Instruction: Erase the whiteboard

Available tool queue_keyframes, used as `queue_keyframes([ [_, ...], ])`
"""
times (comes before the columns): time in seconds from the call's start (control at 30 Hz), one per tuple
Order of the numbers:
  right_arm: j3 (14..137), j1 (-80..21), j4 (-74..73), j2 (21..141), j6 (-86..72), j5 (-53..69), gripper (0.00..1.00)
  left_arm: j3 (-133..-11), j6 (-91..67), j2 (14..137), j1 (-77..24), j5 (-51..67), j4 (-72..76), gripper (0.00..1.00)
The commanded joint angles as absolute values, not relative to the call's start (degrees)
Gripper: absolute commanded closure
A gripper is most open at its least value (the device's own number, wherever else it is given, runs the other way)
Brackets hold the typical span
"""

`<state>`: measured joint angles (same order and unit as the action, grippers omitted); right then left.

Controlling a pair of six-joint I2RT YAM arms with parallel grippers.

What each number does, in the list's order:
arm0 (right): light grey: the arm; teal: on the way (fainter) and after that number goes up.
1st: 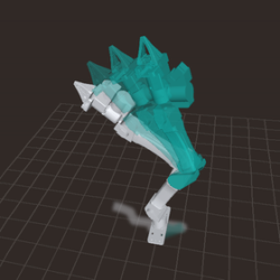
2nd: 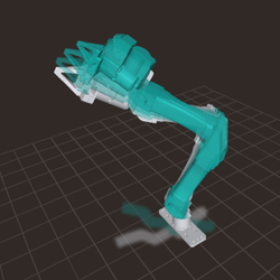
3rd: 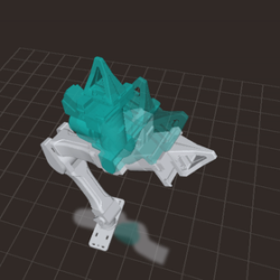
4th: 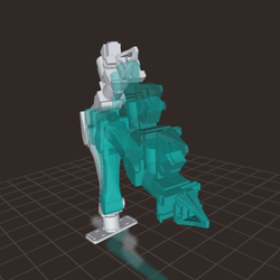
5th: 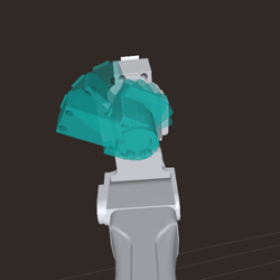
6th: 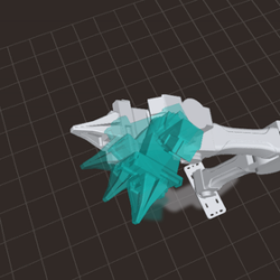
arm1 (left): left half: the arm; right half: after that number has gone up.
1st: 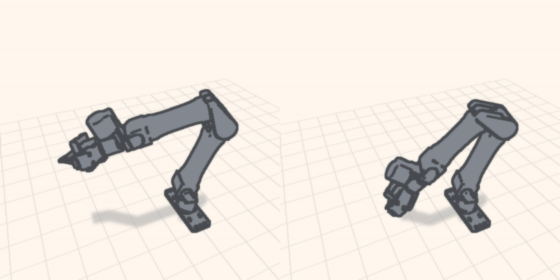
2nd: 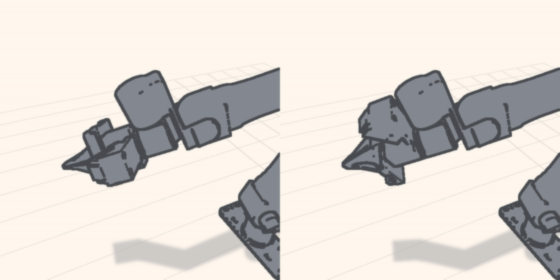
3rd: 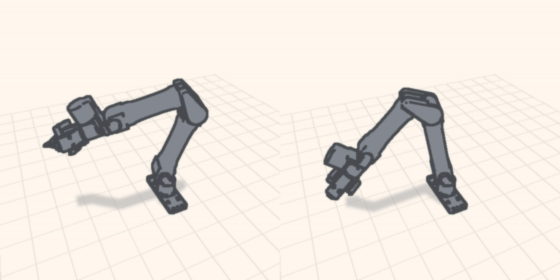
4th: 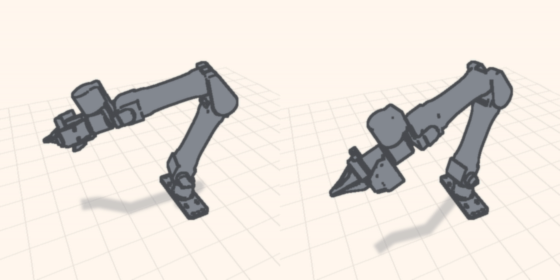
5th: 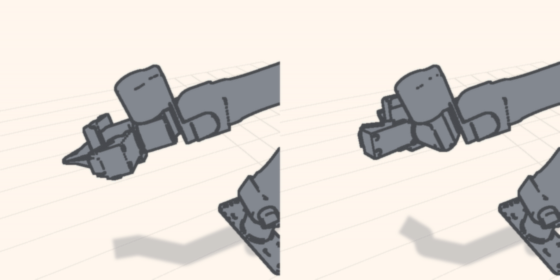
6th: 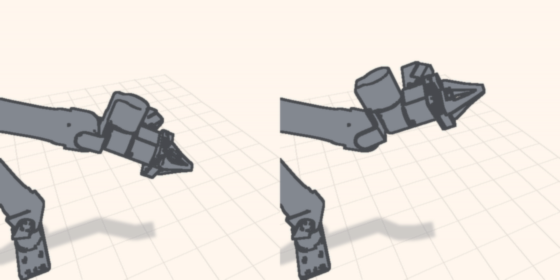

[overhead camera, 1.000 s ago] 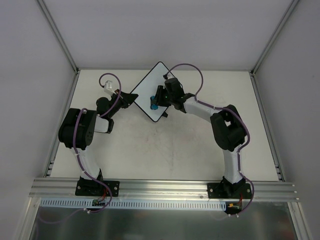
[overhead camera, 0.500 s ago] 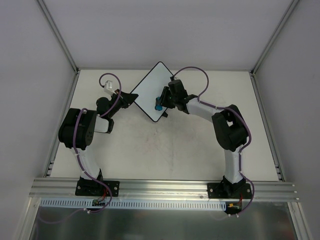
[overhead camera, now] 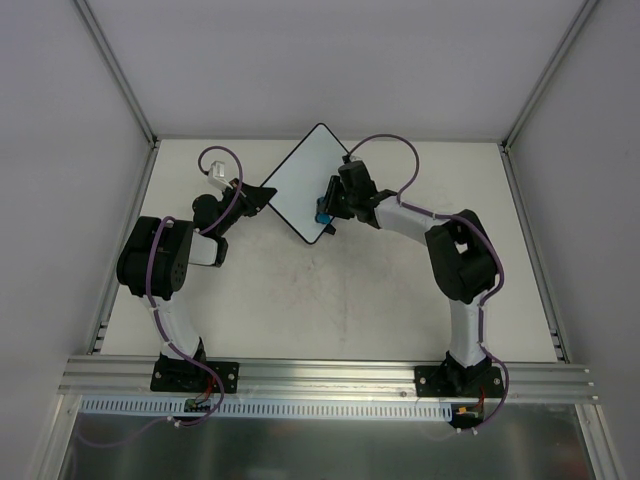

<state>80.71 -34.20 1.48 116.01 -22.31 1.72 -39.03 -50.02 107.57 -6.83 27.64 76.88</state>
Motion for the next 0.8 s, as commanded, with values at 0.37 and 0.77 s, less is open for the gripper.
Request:
queue_keyframes([
  [0.37, 84.8, -34.1, -5.5, 110.2, -9.2, -6.1, 1.00, -37.7, -47.9, 108.1, -8.0, 30.4, 87.8, 1.00],
  [0.77, 94.7, -33.7, -8.9, 113.7, -4.5, -6.8, 1.00, -37.7, -47.6, 108.1, -8.0, 30.5, 87.8, 1.00],
])
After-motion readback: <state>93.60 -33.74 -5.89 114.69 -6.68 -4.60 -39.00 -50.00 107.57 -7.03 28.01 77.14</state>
